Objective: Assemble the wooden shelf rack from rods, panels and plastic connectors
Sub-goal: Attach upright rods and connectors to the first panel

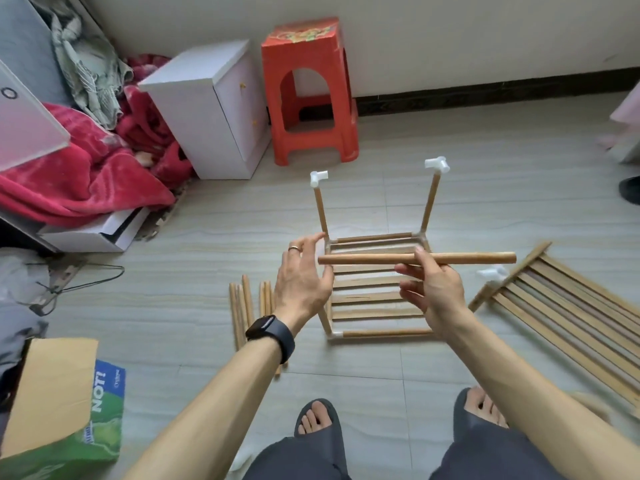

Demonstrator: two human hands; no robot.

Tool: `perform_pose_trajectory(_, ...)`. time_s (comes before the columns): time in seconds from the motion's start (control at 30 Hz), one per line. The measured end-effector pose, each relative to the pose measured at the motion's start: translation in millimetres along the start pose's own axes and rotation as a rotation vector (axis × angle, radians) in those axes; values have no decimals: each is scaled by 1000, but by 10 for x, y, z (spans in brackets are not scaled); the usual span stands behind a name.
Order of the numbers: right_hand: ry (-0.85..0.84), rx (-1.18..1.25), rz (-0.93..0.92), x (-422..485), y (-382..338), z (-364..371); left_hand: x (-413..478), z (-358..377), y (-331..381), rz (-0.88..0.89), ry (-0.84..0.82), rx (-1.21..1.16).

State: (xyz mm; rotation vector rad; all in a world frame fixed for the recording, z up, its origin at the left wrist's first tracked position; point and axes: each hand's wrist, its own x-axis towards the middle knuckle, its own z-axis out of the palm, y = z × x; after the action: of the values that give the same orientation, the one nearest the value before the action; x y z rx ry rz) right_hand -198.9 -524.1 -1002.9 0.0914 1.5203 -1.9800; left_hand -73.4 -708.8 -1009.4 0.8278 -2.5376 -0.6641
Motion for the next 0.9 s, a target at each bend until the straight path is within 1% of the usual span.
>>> perform_pose_trajectory(0.07,68,11,10,-7,17,-124,32,91,-49,-403,-118,-268)
perform_pose_trajectory(0.1,87,15,24,-13,48,-180,54,142,-101,-574,-193,-388)
perform_pose_trajectory(0.13,100,17,41,-22,89,-225,62,188,-147,-675,-275,-447)
perform_pose_trajectory(0.17,105,15,56,-33,133,-263,64,227,-187,-693,-345,-439)
perform_pose_trajectory(0.2,106,15,70,-46,174,-291,64,261,-215,-664,-377,-404)
perform_pose_trajectory(0.3,119,41,98,-62,260,-330,116,332,-248,-566,-347,-305)
perform_pose_trajectory(0.37,132,49,107,-60,284,-330,164,358,-270,-540,-369,-271)
perform_pose_trajectory(0.5,134,57,113,-40,290,-297,156,387,-402,-547,-410,-345)
perform_pose_trajectory(0.9,118,53,63,45,180,-291,73,326,-361,-596,-373,-488)
